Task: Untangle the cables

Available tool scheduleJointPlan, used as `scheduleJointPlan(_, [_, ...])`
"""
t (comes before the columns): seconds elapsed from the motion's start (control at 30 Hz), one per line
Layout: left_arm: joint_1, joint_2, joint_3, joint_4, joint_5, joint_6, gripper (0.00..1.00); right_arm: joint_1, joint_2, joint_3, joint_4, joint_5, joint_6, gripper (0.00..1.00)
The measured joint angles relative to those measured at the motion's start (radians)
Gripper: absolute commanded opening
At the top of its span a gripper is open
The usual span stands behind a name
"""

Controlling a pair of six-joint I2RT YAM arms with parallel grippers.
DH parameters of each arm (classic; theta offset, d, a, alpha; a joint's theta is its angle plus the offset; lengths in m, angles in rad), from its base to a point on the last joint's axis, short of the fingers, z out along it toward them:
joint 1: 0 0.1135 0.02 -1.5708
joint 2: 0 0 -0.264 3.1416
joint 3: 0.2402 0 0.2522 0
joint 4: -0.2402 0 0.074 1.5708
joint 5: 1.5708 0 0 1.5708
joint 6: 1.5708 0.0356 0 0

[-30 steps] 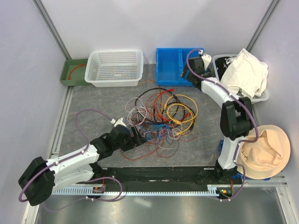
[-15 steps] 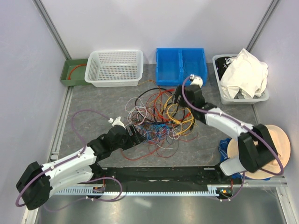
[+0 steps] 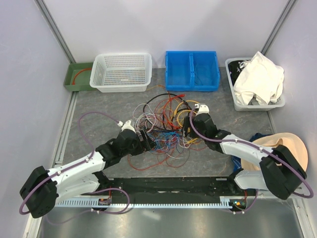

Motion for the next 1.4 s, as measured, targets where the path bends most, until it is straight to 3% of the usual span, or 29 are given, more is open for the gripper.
scheduleJointPlan(0.1, [0.000,0.000,0.000,0.004,0.004,-0.001,0.91,0.013,0.060,-0.001,0.024,-0.013,-0.018,0.76])
scheduleJointPlan(0.23, [0.000,-0.018,-0.015,0.001,0.005,-0.001,0.91,0.030,0.137,0.000,0.053,-0.027,-0.028,0.48])
scheduleJointPlan(0.3, [0.000,-0.040,-0.023,-0.005,0.004,-0.001,0.91,0.041,0.144,0.000,0.059,-0.030,-0.031,0.42])
scheduleJointPlan(0.37, [0.000,-0.072,-0.027,-0.008,0.000,-0.001,0.91,0.060,0.135,0.000,0.073,-0.027,-0.034,0.38])
scheduleJointPlan(0.53, [0.000,-0.140,-0.027,-0.019,-0.013,-0.001,0.91,0.132,0.051,0.008,0.068,0.005,-0.053,0.09])
scheduleJointPlan(0.63, [0.000,-0.169,-0.027,-0.030,-0.029,0.000,0.91,0.165,-0.010,0.033,0.044,0.021,-0.058,0.00])
scheduleJointPlan(0.9, [0.000,-0.256,-0.024,-0.063,-0.071,0.037,0.94,0.322,-0.237,0.143,-0.102,0.069,-0.062,0.00])
scheduleJointPlan(1.07, [0.000,-0.367,-0.023,0.010,-0.103,0.102,0.96,0.411,-0.320,0.239,-0.172,0.053,-0.061,0.00])
scheduleJointPlan(1.23, [0.000,-0.476,-0.092,0.363,-0.109,0.242,0.96,0.424,-0.329,0.304,-0.228,-0.008,-0.040,0.00])
scheduleJointPlan(1.4, [0.000,-0.405,-0.139,0.680,-0.101,0.366,0.94,0.426,-0.329,0.341,-0.248,-0.088,0.000,0.00])
